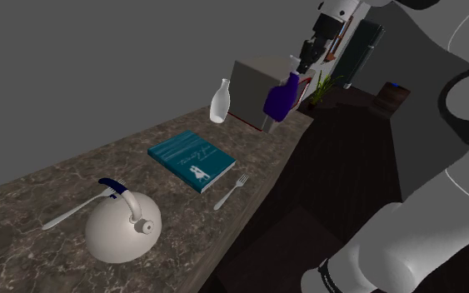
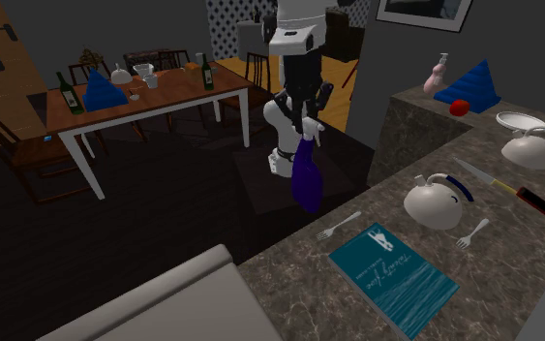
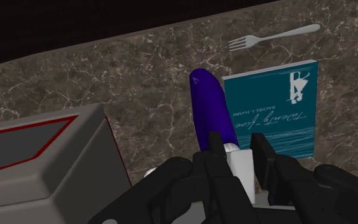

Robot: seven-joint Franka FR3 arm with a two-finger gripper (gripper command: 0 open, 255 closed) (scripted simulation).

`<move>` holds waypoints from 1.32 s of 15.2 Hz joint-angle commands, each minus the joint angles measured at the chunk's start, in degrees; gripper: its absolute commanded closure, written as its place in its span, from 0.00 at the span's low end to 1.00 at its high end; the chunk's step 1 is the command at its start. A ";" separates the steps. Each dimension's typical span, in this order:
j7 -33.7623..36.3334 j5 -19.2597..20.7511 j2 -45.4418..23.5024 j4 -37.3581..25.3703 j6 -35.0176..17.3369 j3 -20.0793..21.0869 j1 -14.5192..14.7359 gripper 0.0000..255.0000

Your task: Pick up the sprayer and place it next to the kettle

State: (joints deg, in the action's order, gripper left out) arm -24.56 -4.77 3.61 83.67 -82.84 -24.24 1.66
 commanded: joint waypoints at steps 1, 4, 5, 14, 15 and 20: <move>3.33 1.38 3.30 3.24 -0.52 1.93 1.47 1.00; 8.05 2.55 7.09 6.68 -0.73 4.95 3.21 1.00; 9.60 2.81 8.20 7.65 -0.74 5.97 3.72 1.00; 23.10 2.96 14.95 12.97 -0.17 15.23 7.85 1.00; 24.56 2.81 15.37 13.21 -0.06 16.25 8.29 1.00; 31.85 1.82 16.49 13.38 0.50 21.37 10.45 1.00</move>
State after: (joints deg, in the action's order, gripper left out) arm 5.60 -2.74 19.73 96.78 -82.35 -4.01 11.64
